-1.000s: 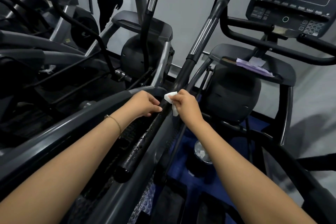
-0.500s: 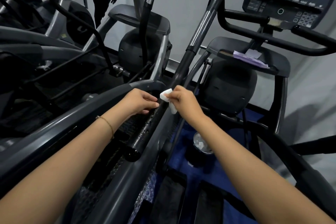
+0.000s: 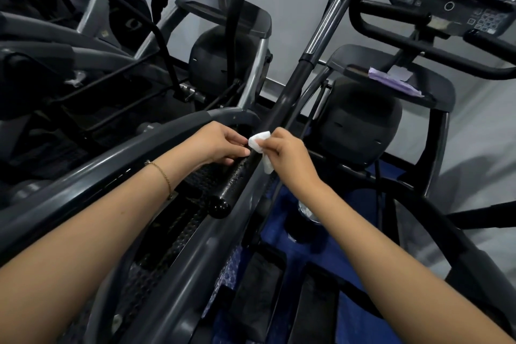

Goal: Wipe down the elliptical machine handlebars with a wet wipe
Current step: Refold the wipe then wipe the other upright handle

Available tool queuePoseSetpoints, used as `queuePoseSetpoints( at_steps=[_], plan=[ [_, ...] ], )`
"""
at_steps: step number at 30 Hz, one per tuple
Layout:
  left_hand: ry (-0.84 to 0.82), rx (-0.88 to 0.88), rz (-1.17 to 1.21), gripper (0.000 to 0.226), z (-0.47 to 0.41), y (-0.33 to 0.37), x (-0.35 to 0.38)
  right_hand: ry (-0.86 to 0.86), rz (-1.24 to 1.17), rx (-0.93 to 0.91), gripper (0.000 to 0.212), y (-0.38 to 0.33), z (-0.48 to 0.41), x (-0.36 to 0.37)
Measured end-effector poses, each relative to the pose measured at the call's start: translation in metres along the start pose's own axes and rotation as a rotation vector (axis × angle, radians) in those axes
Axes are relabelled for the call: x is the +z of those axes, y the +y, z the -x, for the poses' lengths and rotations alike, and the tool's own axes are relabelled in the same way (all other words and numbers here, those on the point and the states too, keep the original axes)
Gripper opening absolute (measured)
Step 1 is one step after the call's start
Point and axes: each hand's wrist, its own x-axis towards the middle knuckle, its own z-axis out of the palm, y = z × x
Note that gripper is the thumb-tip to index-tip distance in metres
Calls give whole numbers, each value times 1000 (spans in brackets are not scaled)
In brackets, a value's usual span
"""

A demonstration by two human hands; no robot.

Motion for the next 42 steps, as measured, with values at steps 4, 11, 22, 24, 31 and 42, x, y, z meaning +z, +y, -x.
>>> queuePoseSetpoints(
  at_steps=[4,11,22,24,31,42],
  plan=[
    [31,15,-16,36,4,-2,0,-4,-3,28,17,2,-8,-4],
    [113,86,-165,36,45,-21,-2,-80,53,-133,19,-11,15,-3],
    [181,126,-14,26,97,-49,-3,-183,97,-210,22,-21,21,-8],
    [190,137,-30,25,96,-49,-1,-136,102,-188,20,-15,11,-9],
    [258,185,-44,22,98,-54,4,-162,77,-330,32,-31,39,-5],
    [385,194,98,19,103,-64,17,-71,-39,-244,32,-37,56,2]
  ],
)
